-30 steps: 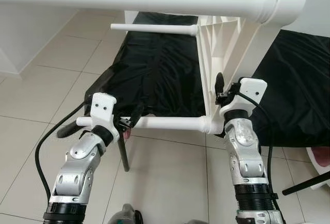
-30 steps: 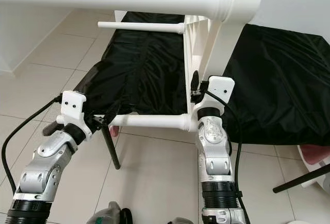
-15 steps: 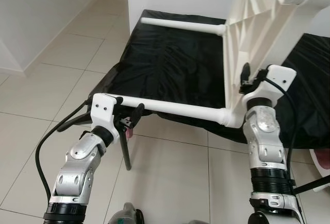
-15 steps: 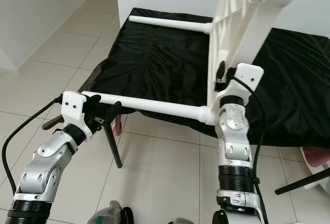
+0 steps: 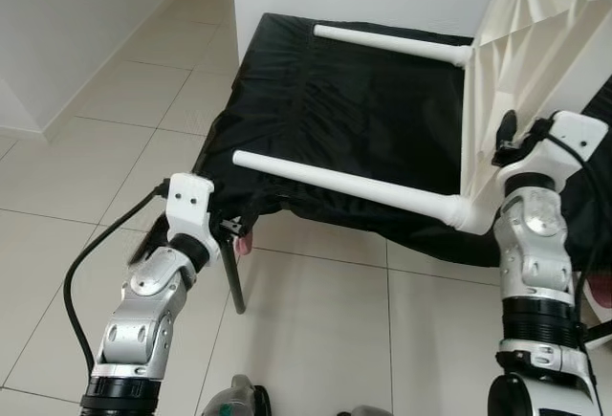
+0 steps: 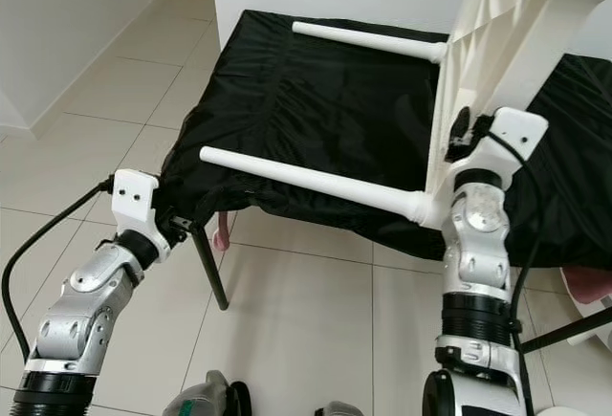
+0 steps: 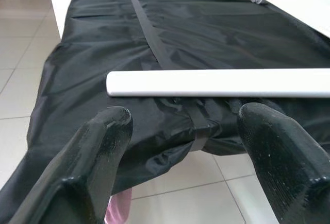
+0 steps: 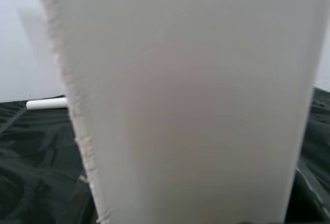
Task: Building children table
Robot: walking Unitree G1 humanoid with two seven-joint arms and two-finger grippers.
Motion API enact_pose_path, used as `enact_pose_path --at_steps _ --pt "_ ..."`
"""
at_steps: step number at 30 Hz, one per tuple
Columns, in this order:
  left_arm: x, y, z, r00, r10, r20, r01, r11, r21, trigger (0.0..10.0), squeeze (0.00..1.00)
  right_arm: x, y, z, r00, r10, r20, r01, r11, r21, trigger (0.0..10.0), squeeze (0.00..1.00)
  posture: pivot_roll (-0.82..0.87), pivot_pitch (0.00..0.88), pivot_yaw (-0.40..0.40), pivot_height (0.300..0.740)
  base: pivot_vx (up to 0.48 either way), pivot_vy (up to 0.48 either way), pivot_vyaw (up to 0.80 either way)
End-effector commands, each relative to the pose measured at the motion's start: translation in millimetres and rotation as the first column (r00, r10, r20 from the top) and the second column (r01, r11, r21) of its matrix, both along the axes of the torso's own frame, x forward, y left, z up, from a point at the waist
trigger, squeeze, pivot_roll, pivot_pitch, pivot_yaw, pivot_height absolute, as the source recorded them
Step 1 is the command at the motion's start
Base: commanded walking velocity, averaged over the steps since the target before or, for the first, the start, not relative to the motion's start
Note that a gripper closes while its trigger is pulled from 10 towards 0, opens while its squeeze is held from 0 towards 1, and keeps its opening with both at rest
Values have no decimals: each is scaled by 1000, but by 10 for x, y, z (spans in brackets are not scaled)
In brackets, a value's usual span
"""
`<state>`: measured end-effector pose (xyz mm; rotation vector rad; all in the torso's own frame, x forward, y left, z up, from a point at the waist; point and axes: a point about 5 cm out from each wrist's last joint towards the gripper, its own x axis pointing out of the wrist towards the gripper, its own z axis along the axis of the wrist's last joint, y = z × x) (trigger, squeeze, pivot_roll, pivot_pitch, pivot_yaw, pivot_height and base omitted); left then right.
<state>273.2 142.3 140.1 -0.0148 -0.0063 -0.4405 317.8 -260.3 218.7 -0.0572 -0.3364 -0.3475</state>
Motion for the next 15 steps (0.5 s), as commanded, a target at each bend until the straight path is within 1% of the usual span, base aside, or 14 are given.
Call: enact_pose_path --at_steps 1,6,8,10,11,12,13,15 --pt "-13 -24 25 1000 10 4 -10 1000 3 10000 0 -12 -44 266 995 9 102 -7 1000 -20 0 0 -7 41 -19 740 0 0 0" --pt "-33 -55 4 1000 7 -5 -7 1000 -2 10000 0 8 -126 306 994 70 85 -68 997 -20 0 0 -13 51 -19 740 0 0 0" --pt "-37 -55 -2 1000 7 -8 -8 1000 -3 10000 0 1 -181 355 992 83 92 -80 996 -42 0 0 -16 56 -20 740 0 0 0" --pt "-43 -56 -10 1000 9 -12 -9 1000 -4 10000 0 -16 -273 403 991 94 97 -88 994 -57 0 0 -17 60 -22 740 0 0 0" --pt "-43 -56 -10 1000 9 -12 -9 1000 -4 10000 0 -16 -273 403 991 94 97 -88 994 -57 0 0 -17 60 -22 740 0 0 0" --pt "-47 -57 -14 1000 9 -15 -10 1000 -6 10000 0 -36 -350 432 990 103 96 -96 993 -69 0 0 -19 59 -21 740 0 0 0" --pt "-47 -57 -14 1000 9 -15 -10 1000 -6 10000 0 -36 -350 432 990 103 96 -96 993 -69 0 0 -19 59 -21 740 0 0 0" --pt "-54 -65 -24 1000 9 -20 -9 1000 -8 10000 0 -61 -429 441 987 133 89 -126 989 -75 0 0 -23 62 -19 740 0 0 0"
